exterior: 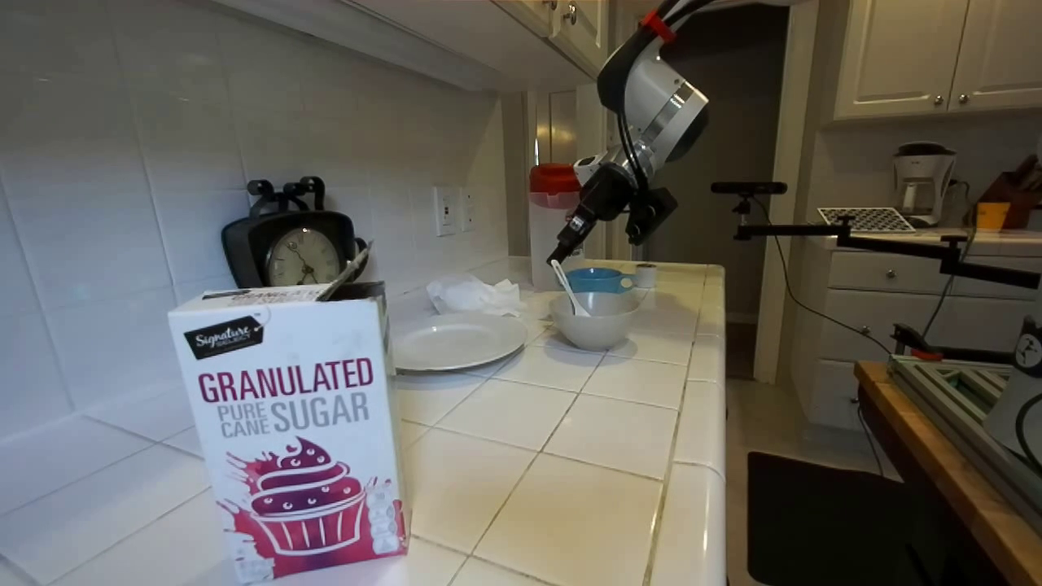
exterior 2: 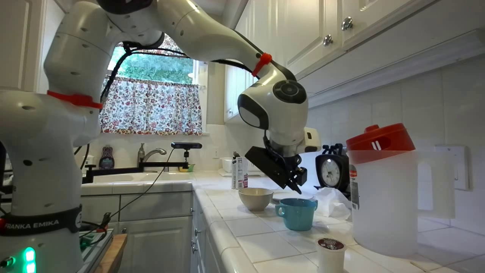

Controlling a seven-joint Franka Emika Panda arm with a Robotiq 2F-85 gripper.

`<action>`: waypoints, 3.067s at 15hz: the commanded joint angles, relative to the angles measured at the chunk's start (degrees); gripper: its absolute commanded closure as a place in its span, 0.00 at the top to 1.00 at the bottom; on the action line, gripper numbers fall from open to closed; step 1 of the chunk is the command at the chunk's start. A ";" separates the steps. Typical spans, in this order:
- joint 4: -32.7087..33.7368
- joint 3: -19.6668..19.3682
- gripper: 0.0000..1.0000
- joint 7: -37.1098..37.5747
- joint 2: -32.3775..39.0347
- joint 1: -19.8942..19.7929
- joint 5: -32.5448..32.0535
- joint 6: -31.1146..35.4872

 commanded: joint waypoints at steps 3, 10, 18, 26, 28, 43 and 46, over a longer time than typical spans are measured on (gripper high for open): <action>1.11 0.98 0.98 -1.85 1.41 -1.66 1.24 -3.01; 1.08 0.83 0.71 -2.18 2.37 -2.46 1.73 -4.11; 1.63 0.81 0.54 -4.76 3.68 -3.29 4.04 -6.05; 2.39 0.70 0.17 -6.51 5.00 -3.76 5.24 -7.87; 2.68 0.72 0.14 -6.98 5.45 -3.82 5.45 -8.24; 2.56 0.44 0.01 -9.20 3.99 -3.94 6.57 -10.32; 2.57 0.46 0.01 -10.05 3.50 -3.76 6.30 -10.05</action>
